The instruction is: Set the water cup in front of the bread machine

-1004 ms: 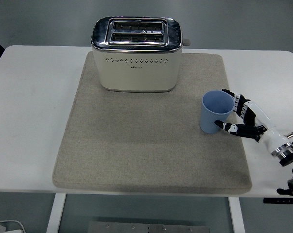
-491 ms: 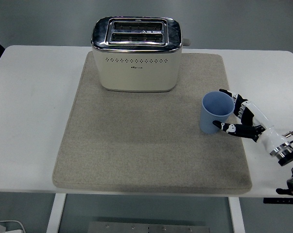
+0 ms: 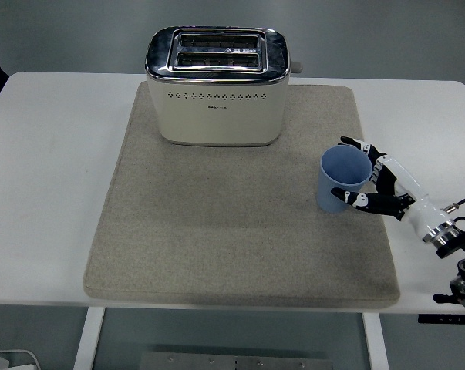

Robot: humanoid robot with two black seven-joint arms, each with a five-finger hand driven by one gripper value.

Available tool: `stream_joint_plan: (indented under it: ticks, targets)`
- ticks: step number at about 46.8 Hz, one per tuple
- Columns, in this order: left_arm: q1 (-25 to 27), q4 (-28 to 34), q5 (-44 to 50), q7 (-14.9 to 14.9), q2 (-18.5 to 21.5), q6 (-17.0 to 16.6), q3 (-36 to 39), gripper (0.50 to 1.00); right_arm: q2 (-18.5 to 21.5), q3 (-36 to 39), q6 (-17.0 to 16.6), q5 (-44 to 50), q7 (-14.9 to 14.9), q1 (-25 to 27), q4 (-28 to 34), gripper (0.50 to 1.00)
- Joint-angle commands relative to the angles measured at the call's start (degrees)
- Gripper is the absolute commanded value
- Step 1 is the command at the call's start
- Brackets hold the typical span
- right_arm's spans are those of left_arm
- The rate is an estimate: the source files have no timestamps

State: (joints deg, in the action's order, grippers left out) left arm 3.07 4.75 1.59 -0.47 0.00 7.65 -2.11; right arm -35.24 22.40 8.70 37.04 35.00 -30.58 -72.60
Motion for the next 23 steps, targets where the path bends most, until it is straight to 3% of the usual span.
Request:
stream_joint_plan:
  ticks: [1,8,12,17,23]
  targets:
    - [0.0,0.0,0.0,-0.1,0.0,0.0,0.0,1.000,0.0,-0.4,0.0,0.6,0.0,0.0,0.0,0.915]
    - [0.0,0.0,0.0,0.0,0.0,0.0,0.0,1.000,0.0,-0.4,0.1,1.4,0.0,0.1,0.0,0.901]
    - [0.0,-0.1,0.0,0.0,0.0,0.0,0.0,1.000,0.0,-0.4,0.2,1.4,0.0,0.0,0.0,0.850]
    - [0.0,0.0,0.0,-0.1,0.0,0.0,0.0,1.000,0.0,-0.5,0.4,2.3,0.0,0.0,0.1,0.711]
    - [0.0,0.0,0.0,-0.1,0.0,0.0,0.0,1.000,0.0,-0.5,0.6,3.3,0.0,-0.1,0.4,0.503]
